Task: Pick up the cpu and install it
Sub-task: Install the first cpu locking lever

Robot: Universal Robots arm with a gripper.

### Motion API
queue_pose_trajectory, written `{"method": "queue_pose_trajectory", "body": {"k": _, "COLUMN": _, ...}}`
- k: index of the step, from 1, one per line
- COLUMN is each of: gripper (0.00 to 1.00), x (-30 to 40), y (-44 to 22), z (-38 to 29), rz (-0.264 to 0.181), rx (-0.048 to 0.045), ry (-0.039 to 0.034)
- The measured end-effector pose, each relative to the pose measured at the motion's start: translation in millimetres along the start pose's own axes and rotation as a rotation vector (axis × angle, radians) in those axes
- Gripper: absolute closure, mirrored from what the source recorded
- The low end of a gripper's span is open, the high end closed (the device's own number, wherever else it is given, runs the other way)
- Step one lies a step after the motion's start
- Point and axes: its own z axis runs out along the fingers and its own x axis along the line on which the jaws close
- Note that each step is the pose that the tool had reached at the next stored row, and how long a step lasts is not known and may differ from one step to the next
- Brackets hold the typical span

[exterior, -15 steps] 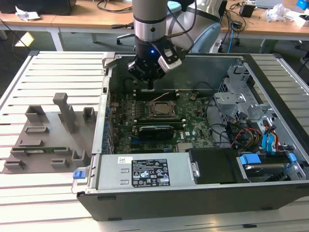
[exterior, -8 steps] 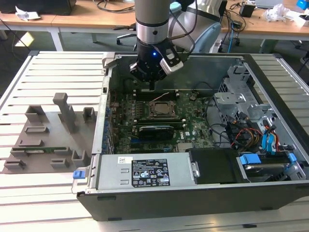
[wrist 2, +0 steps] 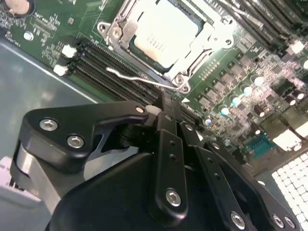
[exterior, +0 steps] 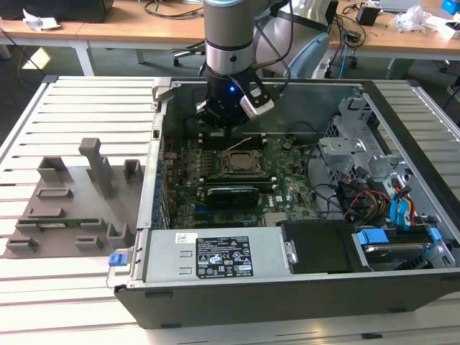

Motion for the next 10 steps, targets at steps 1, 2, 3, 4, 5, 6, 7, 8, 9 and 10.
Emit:
{"method": "queue_pose_trajectory", "body": {"k": 1, "gripper": 0.89, "x": -0.7, "y": -0.2, "z": 2.0, "rz": -0.001, "rx": 0.0055, "ry": 0.0009}}
{"method": "queue_pose_trajectory", "body": {"k": 2, "gripper": 0.89, "x": -0.9, "y": -0.3, "z": 3.5, "rz": -0.001, "rx": 0.0079, "ry": 0.0011}}
{"method": "queue_pose_trajectory", "body": {"k": 3, "gripper": 0.89, "x": -1.3, "y": -0.3, "z": 4.3, "rz": -0.002, "rx": 0.0086, "ry": 0.0014}}
{"method": "queue_pose_trajectory", "body": {"k": 4, "gripper": 0.89, "x": -1.6, "y": -0.4, "z": 5.1, "rz": -0.002, "rx": 0.0086, "ry": 0.0015}}
{"method": "queue_pose_trajectory", "body": {"k": 5, "gripper": 0.89, "x": -2.2, "y": -0.4, "z": 6.3, "rz": -0.002, "rx": 0.0085, "ry": 0.0018}}
{"method": "queue_pose_trajectory", "body": {"k": 6, "gripper": 0.89, "x": -2.6, "y": -0.3, "z": 7.3, "rz": -0.002, "rx": 0.0085, "ry": 0.0020}}
{"method": "queue_pose_trajectory", "body": {"k": 7, "gripper": 0.89, "x": -2.7, "y": -0.2, "z": 8.6, "rz": -0.002, "rx": 0.0085, "ry": 0.0021}}
{"method": "queue_pose_trajectory", "body": {"k": 8, "gripper": 0.89, "x": -2.7, "y": -0.2, "z": 9.4, "rz": -0.002, "rx": 0.0084, "ry": 0.0021}}
{"method": "queue_pose_trajectory", "body": {"k": 9, "gripper": 0.89, "x": -2.8, "y": -0.1, "z": 10.3, "rz": -0.003, "rx": 0.0084, "ry": 0.0021}}
{"method": "queue_pose_trajectory", "body": {"k": 10, "gripper": 0.89, "x": -2.9, "y": 0.0, "z": 10.9, "rz": -0.003, "rx": 0.0084, "ry": 0.0022}}
